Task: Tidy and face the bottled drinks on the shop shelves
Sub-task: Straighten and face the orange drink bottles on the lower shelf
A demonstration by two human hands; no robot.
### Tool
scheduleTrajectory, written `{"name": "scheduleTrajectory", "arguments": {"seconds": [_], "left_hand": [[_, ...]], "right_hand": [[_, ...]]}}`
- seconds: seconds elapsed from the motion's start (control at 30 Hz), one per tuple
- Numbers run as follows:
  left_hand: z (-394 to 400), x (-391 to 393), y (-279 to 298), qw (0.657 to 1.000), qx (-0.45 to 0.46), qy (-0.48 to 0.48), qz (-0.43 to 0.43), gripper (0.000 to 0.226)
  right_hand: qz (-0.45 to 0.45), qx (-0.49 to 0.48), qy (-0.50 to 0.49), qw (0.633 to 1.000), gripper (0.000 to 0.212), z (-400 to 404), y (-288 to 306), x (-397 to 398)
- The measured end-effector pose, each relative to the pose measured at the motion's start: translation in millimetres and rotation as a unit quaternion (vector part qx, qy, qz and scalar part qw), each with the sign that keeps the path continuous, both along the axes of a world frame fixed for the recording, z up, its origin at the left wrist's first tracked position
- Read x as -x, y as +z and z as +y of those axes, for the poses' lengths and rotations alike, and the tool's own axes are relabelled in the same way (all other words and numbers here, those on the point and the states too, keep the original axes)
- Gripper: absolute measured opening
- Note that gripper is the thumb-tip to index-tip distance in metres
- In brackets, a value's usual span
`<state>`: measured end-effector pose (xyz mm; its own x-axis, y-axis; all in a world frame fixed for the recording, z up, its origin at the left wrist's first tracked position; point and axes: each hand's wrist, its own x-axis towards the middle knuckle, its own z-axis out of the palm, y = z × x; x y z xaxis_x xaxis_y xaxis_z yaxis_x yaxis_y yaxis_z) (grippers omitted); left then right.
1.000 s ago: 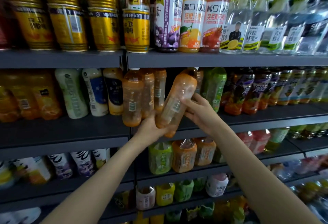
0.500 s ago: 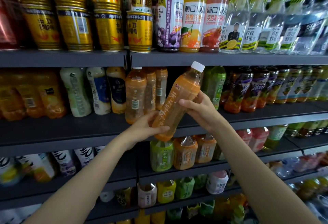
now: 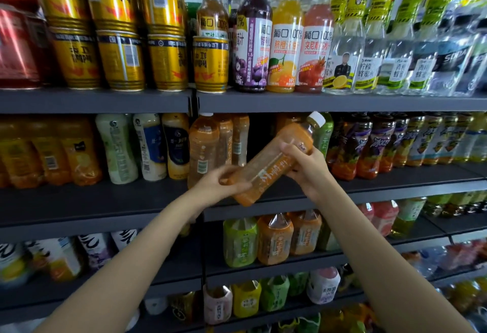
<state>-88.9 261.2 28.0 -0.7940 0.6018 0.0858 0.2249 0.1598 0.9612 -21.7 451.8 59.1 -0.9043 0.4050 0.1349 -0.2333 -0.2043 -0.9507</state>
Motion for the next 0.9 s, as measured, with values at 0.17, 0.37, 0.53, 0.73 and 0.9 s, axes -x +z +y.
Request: {"name": "scheduleTrajectory", "arguments": {"seconds": [0.17, 0.37, 0.53, 0.73, 0.9], "left_hand": [[4, -4, 0, 0.998, 0.013, -0.045, -0.03, 0.072], [24, -16, -25, 0.951, 0.058, 0.169, 0.253, 0.073], [24, -8, -23, 0.945, 0.094, 0.137, 0.282, 0.081], [18, -4, -16, 0.981, 0.027, 0.021, 0.189, 0.074], [33, -17, -13, 0.97, -0.018, 0.149, 0.192, 0.067]], "right_hand": [[0.029, -0.03, 0.1, 0.994, 0.049, 7, 8, -6], [-0.004, -0.104, 0.018, 0.994, 0.065, -8, -1, -4], [0.048, -0.213, -0.012, 0.976, 0.065, -12, 0, -8], [0.08, -0.315, 0.11, 0.939, 0.068, -7, 13, -22], [0.031, -0.247, 0.051, 0.967, 0.078, -15, 12, -22]]}}
